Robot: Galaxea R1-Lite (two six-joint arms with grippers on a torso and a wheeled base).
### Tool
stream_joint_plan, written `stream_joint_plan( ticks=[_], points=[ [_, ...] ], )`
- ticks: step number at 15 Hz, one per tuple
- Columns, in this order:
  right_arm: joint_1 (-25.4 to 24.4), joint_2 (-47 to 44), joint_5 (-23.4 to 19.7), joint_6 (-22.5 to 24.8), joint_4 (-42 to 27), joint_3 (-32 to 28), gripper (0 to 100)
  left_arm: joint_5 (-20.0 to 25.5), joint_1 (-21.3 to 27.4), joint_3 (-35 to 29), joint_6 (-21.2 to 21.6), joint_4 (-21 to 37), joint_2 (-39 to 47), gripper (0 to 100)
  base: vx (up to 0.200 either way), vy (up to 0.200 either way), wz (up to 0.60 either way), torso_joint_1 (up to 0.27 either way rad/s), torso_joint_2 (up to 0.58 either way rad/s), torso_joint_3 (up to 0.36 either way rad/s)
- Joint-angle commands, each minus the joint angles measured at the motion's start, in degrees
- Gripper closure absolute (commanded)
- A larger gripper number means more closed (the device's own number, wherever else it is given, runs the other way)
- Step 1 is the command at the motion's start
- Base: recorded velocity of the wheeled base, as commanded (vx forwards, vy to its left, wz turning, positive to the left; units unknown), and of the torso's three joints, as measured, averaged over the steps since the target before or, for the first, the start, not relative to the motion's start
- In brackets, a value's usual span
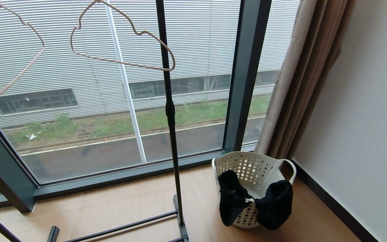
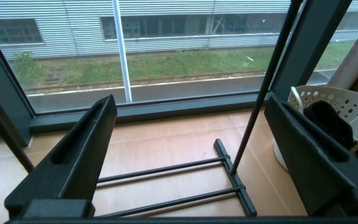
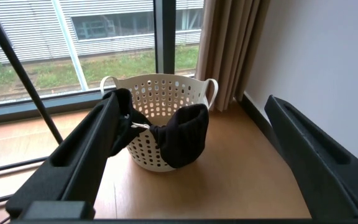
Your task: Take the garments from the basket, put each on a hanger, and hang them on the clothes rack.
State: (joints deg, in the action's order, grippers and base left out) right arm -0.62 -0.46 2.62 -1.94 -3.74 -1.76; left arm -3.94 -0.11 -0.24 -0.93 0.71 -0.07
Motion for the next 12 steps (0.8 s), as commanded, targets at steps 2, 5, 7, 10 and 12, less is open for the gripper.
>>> stream_joint_plan(
  ticks=[2,5,7,10,12],
  points=[
    [0.01,0.02,0.1,0.0,0.05,0.0,0,-0.02,0.02,0.07,0.05,0.0,0.07,0,0.0,0.0,-0.3,0.001,0.0,-0.001],
    [0.01,0.02,0.1,0.0,-0.04,0.0,0,0.07,0.02,-0.11,-0.22,0.17,0.07,0,0.0,0.0,0.0,0.0,0.0,0.0],
    [0.01,0.02,0.1,0.0,-0.04,0.0,0,-0.02,0.02,-0.02,-0.22,0.17,0.07,0,0.0,0.0,0.0,0.001,0.0,-0.045],
    [0.01,0.02,0.1,0.0,-0.04,0.0,0,-0.02,0.02,-0.02,-0.13,0.17,0.07,0,0.0,0.0,0.0,0.004,0.0,-0.168],
    [0.01,0.02,0.1,0.0,0.05,0.0,0,-0.02,0.02,-0.02,-0.13,0.17,0.07,0,0.0,0.0,0.0,0.005,0.0,-0.19]
  ],
)
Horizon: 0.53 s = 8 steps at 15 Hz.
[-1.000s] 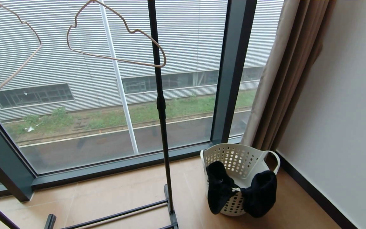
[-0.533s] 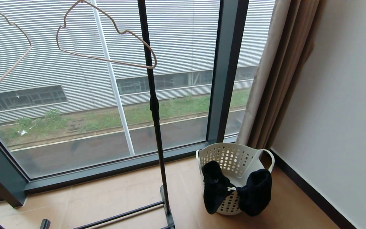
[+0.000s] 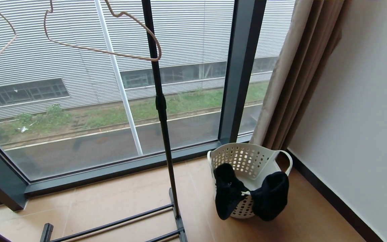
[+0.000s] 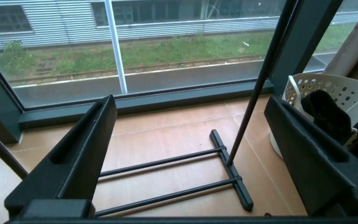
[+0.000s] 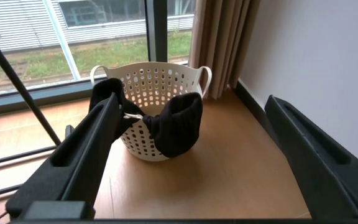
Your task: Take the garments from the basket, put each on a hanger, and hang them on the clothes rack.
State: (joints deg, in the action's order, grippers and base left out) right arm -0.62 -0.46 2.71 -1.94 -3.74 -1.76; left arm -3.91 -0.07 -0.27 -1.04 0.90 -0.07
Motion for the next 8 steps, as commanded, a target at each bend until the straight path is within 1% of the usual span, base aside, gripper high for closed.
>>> stream_joint_plan(
  ticks=[1,8],
  points=[
    [0.01,0.02,0.02,0.0,-0.04,0.0,0,-0.04,-0.01,0.0,-0.02,-0.02,0.07,0,0.0,0.0,0.0,0.002,0.01,-0.203],
    [0.01,0.02,0.02,0.0,0.05,0.0,0,-0.04,-0.01,0.0,-0.02,-0.02,0.07,0,0.0,0.0,0.0,0.002,0.0,-0.198]
  ],
)
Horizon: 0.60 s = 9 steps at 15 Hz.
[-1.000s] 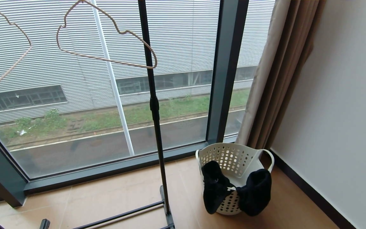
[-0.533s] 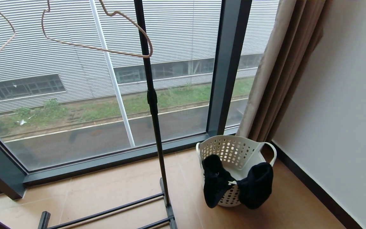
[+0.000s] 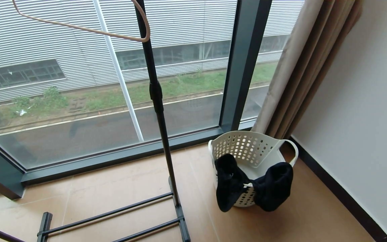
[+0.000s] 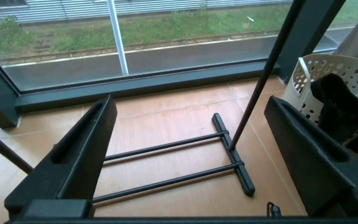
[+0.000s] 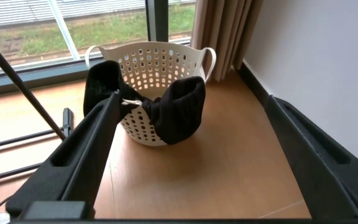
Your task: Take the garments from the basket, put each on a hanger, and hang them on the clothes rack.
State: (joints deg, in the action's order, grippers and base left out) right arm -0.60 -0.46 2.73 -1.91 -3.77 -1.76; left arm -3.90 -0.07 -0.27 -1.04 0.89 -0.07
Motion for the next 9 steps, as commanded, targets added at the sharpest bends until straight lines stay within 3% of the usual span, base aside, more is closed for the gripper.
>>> stream_joint_plan(
  ticks=[1,9],
  points=[
    [-0.02,0.02,-0.01,-0.02,-0.01,0.0,0,-0.05,-0.01,0.0,-0.02,-0.01,0.07,0,0.0,0.0,0.0,0.002,0.0,-0.193],
    [-0.02,0.02,0.08,-0.46,-0.01,0.0,0,-0.05,-0.01,0.0,-0.02,-0.01,0.07,0,0.0,0.0,0.0,0.004,0.0,-0.199]
  ],
)
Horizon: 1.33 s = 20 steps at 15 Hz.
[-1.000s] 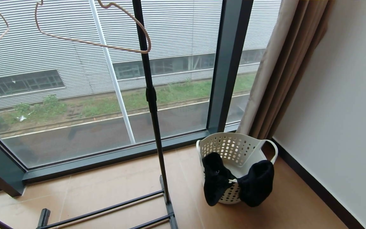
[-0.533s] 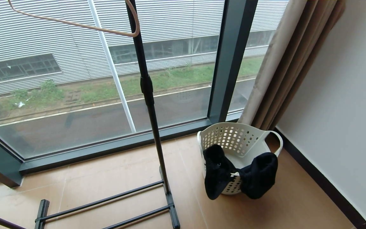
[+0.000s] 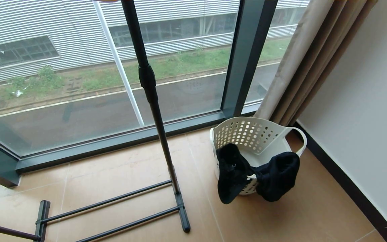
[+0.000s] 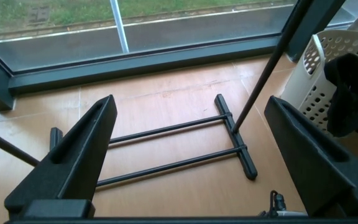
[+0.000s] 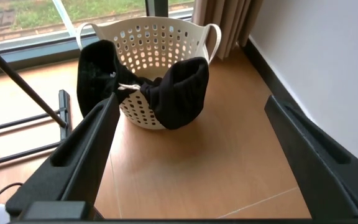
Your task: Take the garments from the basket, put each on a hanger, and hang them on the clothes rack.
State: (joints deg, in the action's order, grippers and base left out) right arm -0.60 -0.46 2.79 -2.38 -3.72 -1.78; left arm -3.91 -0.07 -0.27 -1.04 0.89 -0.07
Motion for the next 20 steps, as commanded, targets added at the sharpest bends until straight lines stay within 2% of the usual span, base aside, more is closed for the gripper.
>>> stream_joint_plan(
  ticks=[1,20],
  points=[
    [-0.02,0.02,-0.07,-0.08,-0.06,-0.07,0,-0.04,-0.01,0.0,-0.02,-0.01,0.07,0,0.0,0.0,0.0,-0.002,0.01,-0.198],
    [-0.02,0.02,-0.07,-0.17,-0.06,-0.07,0,-0.04,-0.01,0.0,-0.02,-0.01,0.07,0,0.0,0.0,0.0,0.003,0.0,-0.197]
  ],
)
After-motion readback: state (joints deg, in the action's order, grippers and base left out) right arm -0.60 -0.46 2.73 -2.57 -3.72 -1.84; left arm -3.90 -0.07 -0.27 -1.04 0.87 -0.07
